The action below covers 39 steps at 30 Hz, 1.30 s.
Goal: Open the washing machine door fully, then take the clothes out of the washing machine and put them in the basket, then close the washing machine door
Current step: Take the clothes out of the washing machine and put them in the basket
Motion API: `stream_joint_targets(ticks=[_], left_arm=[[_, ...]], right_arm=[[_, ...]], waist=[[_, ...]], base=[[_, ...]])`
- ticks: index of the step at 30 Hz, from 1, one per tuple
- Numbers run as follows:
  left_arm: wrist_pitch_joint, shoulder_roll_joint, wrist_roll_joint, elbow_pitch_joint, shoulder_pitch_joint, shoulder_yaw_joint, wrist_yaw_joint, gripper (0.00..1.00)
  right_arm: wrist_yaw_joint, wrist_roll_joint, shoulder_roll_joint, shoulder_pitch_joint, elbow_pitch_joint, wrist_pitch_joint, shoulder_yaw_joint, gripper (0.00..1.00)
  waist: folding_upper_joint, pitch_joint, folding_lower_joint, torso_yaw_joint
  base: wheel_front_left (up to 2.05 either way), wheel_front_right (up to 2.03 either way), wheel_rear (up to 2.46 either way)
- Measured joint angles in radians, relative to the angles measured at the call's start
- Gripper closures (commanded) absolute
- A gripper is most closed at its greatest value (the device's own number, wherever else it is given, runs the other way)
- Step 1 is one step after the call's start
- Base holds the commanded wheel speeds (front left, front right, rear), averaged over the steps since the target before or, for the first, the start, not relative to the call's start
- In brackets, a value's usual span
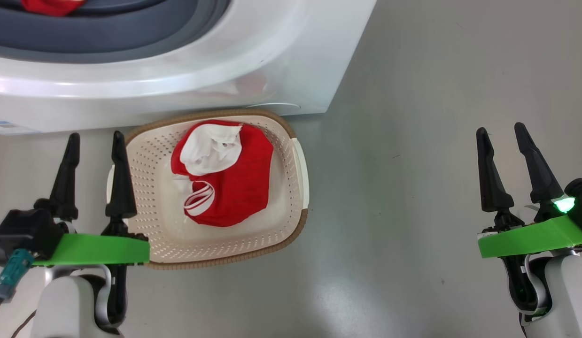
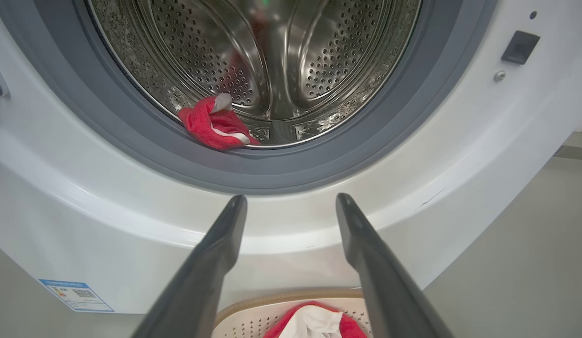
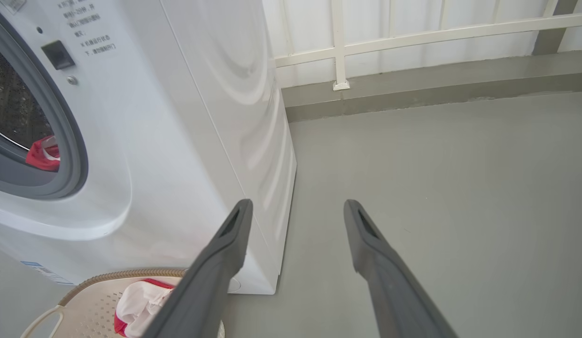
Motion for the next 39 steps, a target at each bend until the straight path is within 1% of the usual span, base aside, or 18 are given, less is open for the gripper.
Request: stream_joint_targets(ticks=[3, 6, 9, 16, 21, 26, 27, 30, 35, 39], left_arm=[[0.000, 0.000, 0.005, 0.015, -0.004, -0.004, 0.002, 0.00], [0.000, 0.000, 0.041, 0.047, -0.020, -0.003, 0.007, 0.00], [0.000, 0.003, 0.083, 0.088, -0.074, -0.003, 0.009, 0.00], [0.000, 0.056, 0.156, 0.233, -0.263, -0.014, 0.037, 0.00], [0.000, 0.097, 0.210, 0.333, -0.405, -0.046, 0.055, 0.00], [0.000, 0.130, 0.255, 0.464, -0.536, -0.087, 0.060, 0.00], [0.000, 0.144, 0.268, 0.514, -0.586, -0.102, 0.060, 0.00], [0.000, 0.169, 0.287, 0.598, -0.659, -0.124, 0.060, 0.00], [0.000, 0.195, 0.316, 0.743, -0.762, -0.146, 0.063, 0.00], [0.000, 0.219, 0.331, 0.842, -0.835, -0.160, 0.074, 0.00]], right_arm=[[0.000, 0.000, 0.001, 0.000, -0.002, 0.000, -0.003, 0.00], [0.000, 0.000, 0.002, 0.000, -0.003, 0.000, -0.003, 0.00], [0.000, 0.000, 0.002, -0.001, -0.003, 0.000, -0.002, 0.00], [0.000, 0.000, 0.002, -0.005, -0.007, 0.000, 0.001, 0.00], [0.000, 0.000, 0.007, -0.013, -0.007, 0.000, 0.006, 0.00], [0.000, 0.000, 0.010, -0.037, -0.007, 0.000, 0.007, 0.00], [0.000, 0.000, 0.011, -0.041, -0.007, 0.000, 0.007, 0.00], [0.000, 0.000, 0.012, -0.049, -0.007, 0.000, 0.008, 0.00], [0.000, 0.000, 0.014, -0.051, -0.007, 0.000, 0.011, 0.00], [0.000, 0.000, 0.019, -0.064, -0.007, 0.000, 0.028, 0.00]], waist=[[0.0001, 0.000, 0.0000, 0.009], [0.0000, 0.005, 0.0000, 0.012], [0.0001, 0.013, 0.0001, 0.013], [0.0001, 0.040, 0.0001, 0.012], [0.0001, 0.061, 0.0000, 0.003], [0.0000, 0.078, 0.0000, -0.009], [0.0000, 0.084, 0.0001, -0.013], [0.0001, 0.094, 0.0000, -0.020], [0.0001, 0.111, 0.0000, -0.035], [0.0000, 0.125, 0.0000, -0.051]], base=[[0.00, 0.00, 0.00], [0.00, 0.00, 0.00], [0.00, 0.00, 0.00], [0.00, 0.00, 0.00], [0.00, 0.00, 0.00], [0.00, 0.00, 0.00], [0.00, 0.00, 0.00], [0.00, 0.00, 0.00], [0.00, 0.00, 0.00], [0.00, 0.00, 0.00]])
